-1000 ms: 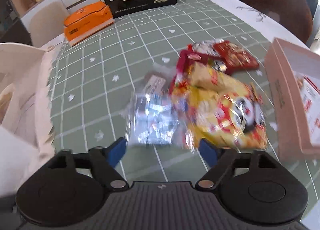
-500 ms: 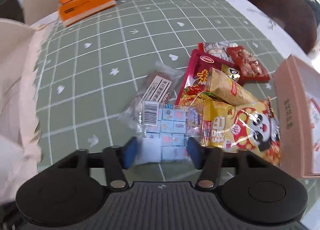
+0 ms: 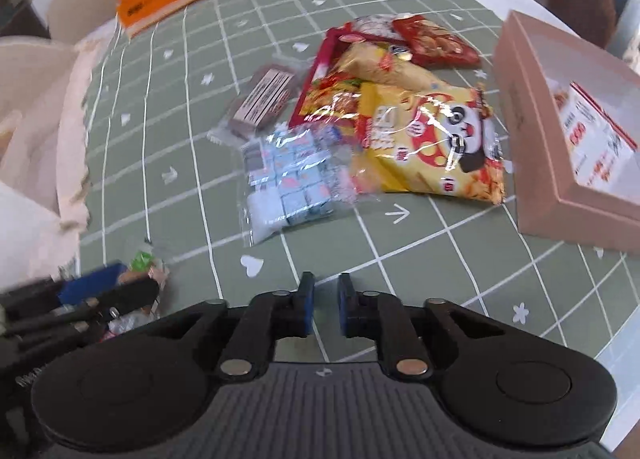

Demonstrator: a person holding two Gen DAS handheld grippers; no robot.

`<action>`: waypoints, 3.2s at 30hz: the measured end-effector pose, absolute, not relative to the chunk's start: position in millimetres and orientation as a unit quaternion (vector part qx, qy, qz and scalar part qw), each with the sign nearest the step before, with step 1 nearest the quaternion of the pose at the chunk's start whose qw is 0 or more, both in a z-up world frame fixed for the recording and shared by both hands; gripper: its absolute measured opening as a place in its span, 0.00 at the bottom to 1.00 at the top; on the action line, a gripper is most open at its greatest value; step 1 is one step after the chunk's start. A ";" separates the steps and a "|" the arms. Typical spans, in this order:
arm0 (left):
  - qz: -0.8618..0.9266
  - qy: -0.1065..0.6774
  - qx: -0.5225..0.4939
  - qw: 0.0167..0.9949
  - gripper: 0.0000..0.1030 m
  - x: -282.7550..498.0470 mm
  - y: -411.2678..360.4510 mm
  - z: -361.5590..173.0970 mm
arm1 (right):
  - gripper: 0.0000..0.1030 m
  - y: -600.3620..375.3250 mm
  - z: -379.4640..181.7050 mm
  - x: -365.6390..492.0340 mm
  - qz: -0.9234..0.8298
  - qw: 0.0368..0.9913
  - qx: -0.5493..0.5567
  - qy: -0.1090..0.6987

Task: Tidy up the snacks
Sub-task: 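Grasp the bag of blue-and-white candy cubes with the right tool, then carry the lollipop and candy bag over the pink box and release both inside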

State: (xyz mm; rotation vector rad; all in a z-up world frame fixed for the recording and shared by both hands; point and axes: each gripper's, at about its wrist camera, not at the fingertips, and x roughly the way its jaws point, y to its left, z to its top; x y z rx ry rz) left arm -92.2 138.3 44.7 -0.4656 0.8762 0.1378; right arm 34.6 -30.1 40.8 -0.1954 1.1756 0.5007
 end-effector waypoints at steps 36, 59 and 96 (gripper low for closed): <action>0.048 0.430 -0.207 0.878 0.41 -84.8 126.4 44.7 | 0.45 -45.3 36.0 37.9 0.239 0.788 -0.080 0.562; 0.021 0.429 -0.175 0.886 0.41 -83.5 101.8 43.1 | 0.80 -113.9 35.1 -5.8 0.221 0.814 -0.074 0.532; -0.018 0.475 -0.071 0.877 0.40 -78.2 60.0 47.9 | 0.57 -100.8 40.1 -4.0 0.215 0.828 -0.075 0.513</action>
